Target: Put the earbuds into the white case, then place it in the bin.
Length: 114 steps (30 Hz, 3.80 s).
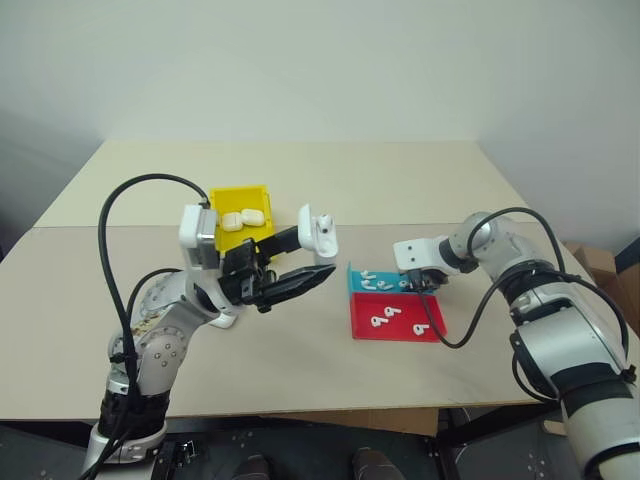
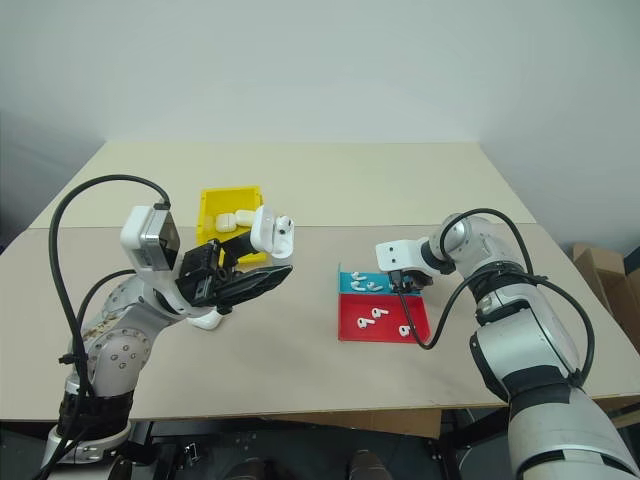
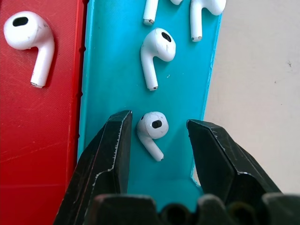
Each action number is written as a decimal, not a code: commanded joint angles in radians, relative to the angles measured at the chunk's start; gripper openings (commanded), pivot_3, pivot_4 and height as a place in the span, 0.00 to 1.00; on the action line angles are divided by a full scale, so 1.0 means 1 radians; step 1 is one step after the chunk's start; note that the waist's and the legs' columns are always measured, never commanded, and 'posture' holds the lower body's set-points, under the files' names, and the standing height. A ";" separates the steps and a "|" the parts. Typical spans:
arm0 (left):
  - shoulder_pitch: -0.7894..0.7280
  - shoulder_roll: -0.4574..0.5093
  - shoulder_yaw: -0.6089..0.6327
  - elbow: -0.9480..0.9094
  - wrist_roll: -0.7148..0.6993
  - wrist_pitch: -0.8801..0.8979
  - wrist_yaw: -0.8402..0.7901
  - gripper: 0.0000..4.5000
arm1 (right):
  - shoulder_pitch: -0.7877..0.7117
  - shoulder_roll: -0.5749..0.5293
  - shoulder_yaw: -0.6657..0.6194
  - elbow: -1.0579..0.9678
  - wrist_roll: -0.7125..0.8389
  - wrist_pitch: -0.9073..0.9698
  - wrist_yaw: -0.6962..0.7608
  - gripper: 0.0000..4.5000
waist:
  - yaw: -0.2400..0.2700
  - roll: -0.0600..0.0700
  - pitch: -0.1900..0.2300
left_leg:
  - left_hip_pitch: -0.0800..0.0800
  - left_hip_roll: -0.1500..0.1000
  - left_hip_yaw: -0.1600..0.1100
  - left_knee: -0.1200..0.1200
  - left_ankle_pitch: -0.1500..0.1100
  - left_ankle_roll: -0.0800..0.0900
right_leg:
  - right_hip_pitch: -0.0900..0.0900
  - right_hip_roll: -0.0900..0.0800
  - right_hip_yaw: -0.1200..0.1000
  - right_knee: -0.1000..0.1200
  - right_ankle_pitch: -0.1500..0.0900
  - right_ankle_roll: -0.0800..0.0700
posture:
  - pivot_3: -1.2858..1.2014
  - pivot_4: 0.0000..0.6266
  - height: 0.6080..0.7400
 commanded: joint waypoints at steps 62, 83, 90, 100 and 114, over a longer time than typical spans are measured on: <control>-0.092 -0.052 -0.049 0.070 0.002 0.004 -0.048 0.61 | 0.453 -0.053 -0.671 -1.492 2.391 1.500 -1.171 0.15 | 0.008 0.003 0.001 | -0.005 0.000 -0.002 0.000 0.000 0.001 | -0.002 0.000 -0.002 -0.001 0.000 0.001 | 0.52 0.24 1.00; -0.099 -0.066 -0.043 0.066 0.018 -0.001 -0.051 0.61 | 0.500 -0.172 -0.578 -1.544 2.203 1.428 -0.992 0.43 | 0.016 0.003 0.001 | -0.006 0.000 -0.002 0.000 0.000 0.001 | -0.003 0.000 -0.002 -0.001 0.000 0.001 | 0.52 0.24 1.00; -0.101 -0.065 -0.040 0.066 0.015 0.001 -0.050 0.61 | 0.507 -0.175 -0.568 -1.572 2.186 1.400 -0.998 0.88 | 0.024 0.003 0.001 | -0.006 0.000 -0.002 0.000 0.000 0.001 | -0.004 0.000 -0.002 -0.001 0.000 0.001 | 0.52 0.24 1.00; -0.096 -0.059 -0.033 0.080 0.033 0.002 -0.034 0.61 | 0.605 -0.230 -0.656 -1.610 2.090 1.362 -0.864 0.88 | 0.027 0.002 0.001 | -0.007 0.000 -0.002 0.000 0.000 0.001 | -0.004 0.000 -0.002 -0.002 0.000 0.001 | 0.52 0.24 1.00; -0.083 -0.084 -0.097 0.173 0.154 -0.093 -0.085 0.61 | 0.374 -0.398 -0.511 -1.591 1.442 1.220 -0.478 0.22 | 0.026 0.004 0.002 | -0.006 0.000 -0.002 0.001 0.000 0.001 | -0.004 0.000 -0.002 -0.002 -0.001 0.001 | 0.52 0.24 1.00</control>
